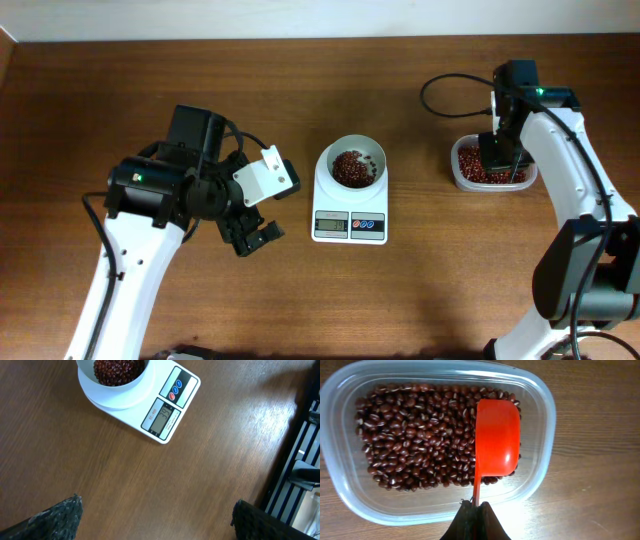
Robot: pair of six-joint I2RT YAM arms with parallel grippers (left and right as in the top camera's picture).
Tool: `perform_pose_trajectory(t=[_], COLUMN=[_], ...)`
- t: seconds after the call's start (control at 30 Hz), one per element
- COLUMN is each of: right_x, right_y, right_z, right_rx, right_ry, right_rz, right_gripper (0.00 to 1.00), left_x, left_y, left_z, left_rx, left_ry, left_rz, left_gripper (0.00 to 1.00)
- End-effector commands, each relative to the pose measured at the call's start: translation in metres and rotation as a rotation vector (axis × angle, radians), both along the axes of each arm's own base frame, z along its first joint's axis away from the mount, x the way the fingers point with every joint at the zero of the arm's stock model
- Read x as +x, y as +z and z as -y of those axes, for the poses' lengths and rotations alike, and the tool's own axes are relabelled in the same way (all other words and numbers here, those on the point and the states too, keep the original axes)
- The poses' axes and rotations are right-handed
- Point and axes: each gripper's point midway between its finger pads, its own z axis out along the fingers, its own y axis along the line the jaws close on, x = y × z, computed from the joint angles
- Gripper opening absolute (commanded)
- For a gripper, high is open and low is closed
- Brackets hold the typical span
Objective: Scoop and weigh 50g on scale
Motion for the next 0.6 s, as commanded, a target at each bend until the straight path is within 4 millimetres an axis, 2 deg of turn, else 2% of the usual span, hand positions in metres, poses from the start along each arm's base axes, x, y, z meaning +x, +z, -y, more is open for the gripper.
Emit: perform_pose_trajectory(t=[0.0,0.03,0.33,0.57], right_x=[0.000,-0.002,-0.004,-0.008], right_y=[-0.005,-0.007,-0.008,-0.008], right_z=[-0.012,-0.023,-0.050,-0.055], right_rx=[0.073,0.130,0.288,0.386], right_ry=[0.070,0.112,0.133,0.110], right_rz=[-0.025,-0.036,-0.035,-0.042], right_gripper=[0.04,0.04,0.04,0.04], left_x=[-0.003,-0.003,-0.003,-0.003], left_y=[0.001,0.001,0.001,0.001], left_z=[-0.001,-0.001,-0.001,-0.001], left_rx=[-0.001,-0.001,-0.001,-0.002], left_ry=[-0.011,-0.011,-0.011,-0.011], left_rz=[0.010,0.010,0.010,0.010], left_gripper=[0.99,0.99,0.99,0.99])
